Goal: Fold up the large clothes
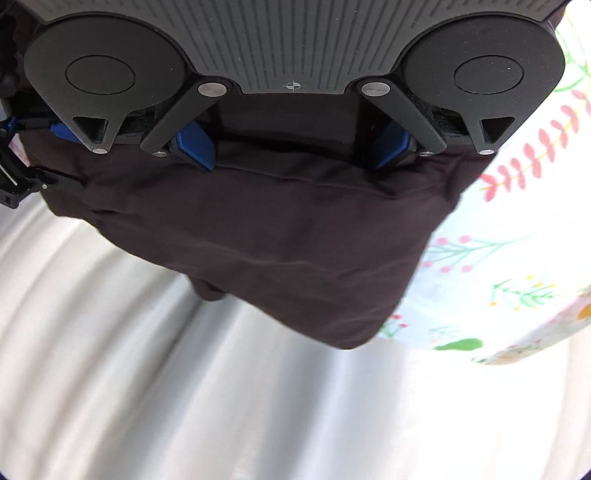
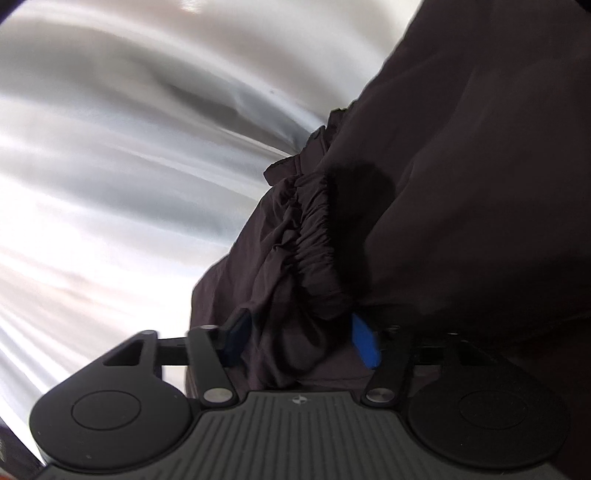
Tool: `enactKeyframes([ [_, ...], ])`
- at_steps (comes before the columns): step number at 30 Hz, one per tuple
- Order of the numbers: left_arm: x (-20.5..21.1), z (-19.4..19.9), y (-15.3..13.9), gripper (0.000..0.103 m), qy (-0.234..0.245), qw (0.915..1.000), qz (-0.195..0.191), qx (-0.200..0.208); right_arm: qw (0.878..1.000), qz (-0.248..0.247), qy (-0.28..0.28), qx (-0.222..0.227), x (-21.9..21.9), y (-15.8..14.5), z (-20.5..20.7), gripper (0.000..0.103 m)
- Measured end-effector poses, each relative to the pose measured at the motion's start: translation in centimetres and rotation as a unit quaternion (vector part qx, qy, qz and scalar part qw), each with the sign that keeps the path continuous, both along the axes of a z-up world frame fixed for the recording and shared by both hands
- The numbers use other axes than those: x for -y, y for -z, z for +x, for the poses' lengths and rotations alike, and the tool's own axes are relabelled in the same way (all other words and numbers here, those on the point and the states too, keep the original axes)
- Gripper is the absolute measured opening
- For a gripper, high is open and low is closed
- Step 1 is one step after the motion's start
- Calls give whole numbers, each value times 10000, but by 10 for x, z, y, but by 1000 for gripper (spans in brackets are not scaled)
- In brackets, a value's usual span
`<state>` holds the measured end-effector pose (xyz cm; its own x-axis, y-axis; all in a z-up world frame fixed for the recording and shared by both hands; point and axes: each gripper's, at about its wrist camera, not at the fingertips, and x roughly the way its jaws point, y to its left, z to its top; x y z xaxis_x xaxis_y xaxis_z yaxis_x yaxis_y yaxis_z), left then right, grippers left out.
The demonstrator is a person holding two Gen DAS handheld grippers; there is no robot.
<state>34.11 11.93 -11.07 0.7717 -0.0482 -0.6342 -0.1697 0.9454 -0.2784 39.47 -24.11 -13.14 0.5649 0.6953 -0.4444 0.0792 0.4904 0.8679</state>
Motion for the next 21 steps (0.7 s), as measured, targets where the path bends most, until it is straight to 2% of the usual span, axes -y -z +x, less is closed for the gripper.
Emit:
enactKeyframes([
  [1,-5,-1,2,95,-77,10000,-28,-10,10000,-92,18,33,-4,-2,1,32],
  [3,-19,-6,0,95,-184,9998,-57,-36,9983,-425,-19,394,-9,-15,-1,25],
  [6,-24,-11,-1,94,-174,9998,-101,-9,9840,-989,111,1477,-8,-52,-22,23],
  [7,-25,-12,-1,94,-142,9998,-122,13,9800,-1113,168,1644,-5,-58,-27,23],
  [10,-23,-13,4,94,55,9997,-245,-21,9666,-1866,205,1745,-6,-56,-33,23],
  [12,-17,-13,6,94,183,9997,-127,-86,9589,-2400,35,1513,-11,-38,-27,24],
  [13,-14,-14,6,94,234,9996,-44,-160,9584,-2492,-25,1392,-11,-29,-25,25],
  [15,-12,-15,4,94,346,9989,21,-326,9645,-2295,7,1309,-1,-21,-28,28],
  [17,-13,-21,-6,94,508,9978,-4,-423,9695,-2100,187,1252,14,-27,-35,40],
  [18,-14,-25,-13,94,582,9972,-32,-477,9671,-2174,343,1276,20,-33,-40,45],
  [19,-17,-29,-22,95,696,9964,-90,-470,9605,-2381,522,1343,22,-40,-44,49],
  [21,-23,-33,-43,97,830,9961,-139,-265,9394,-2836,849,1728,25,-62,-54,50],
])
